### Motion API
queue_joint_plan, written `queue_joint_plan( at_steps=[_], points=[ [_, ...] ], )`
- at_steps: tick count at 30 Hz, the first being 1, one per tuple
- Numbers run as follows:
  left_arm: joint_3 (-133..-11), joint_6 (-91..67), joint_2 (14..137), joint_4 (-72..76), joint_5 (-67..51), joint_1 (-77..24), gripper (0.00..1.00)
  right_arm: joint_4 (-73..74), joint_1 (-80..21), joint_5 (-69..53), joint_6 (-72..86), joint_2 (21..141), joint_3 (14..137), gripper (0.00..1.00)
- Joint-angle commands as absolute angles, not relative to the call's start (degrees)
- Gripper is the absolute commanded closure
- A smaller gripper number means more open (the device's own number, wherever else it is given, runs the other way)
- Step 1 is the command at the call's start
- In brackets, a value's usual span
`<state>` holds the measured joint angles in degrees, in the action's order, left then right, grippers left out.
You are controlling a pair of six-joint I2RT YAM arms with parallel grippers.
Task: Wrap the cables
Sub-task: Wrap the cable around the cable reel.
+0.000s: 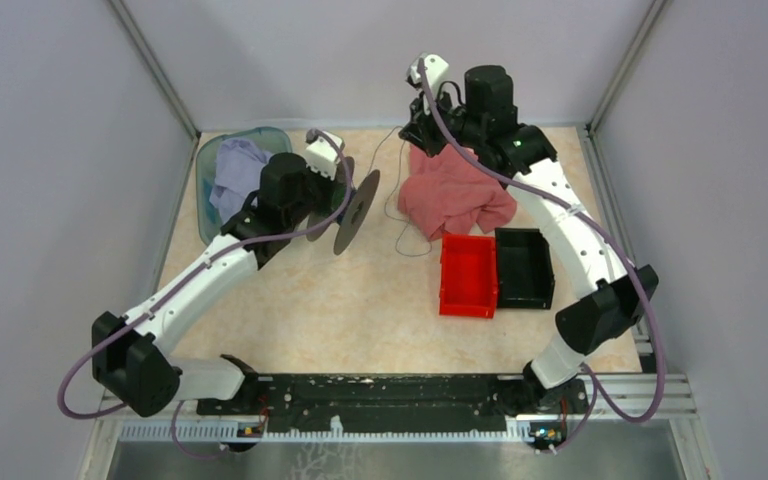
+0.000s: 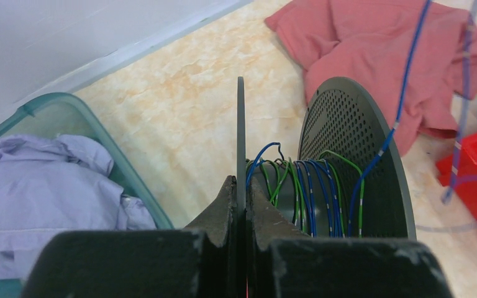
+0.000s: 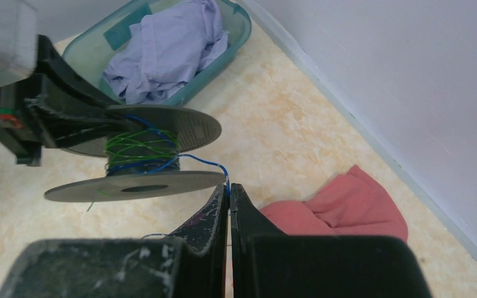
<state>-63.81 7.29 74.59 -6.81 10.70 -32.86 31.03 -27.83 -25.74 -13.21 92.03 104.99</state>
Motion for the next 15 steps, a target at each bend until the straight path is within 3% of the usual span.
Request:
queue_joint_plan(
  at_steps=[1,15],
  points=[
    [-65.4,7.4,71.8,-6.5,3.8,-33.2,1.0,24.4,-25.5,-24.8,-12.4,92.5,103.0,1.0],
    [-68.6,6.4,70.9,-11.5,-5.5,-32.4,1.0,18.4,-21.2,-25.4,-12.4,99.4,93.8,1.0]
  ],
)
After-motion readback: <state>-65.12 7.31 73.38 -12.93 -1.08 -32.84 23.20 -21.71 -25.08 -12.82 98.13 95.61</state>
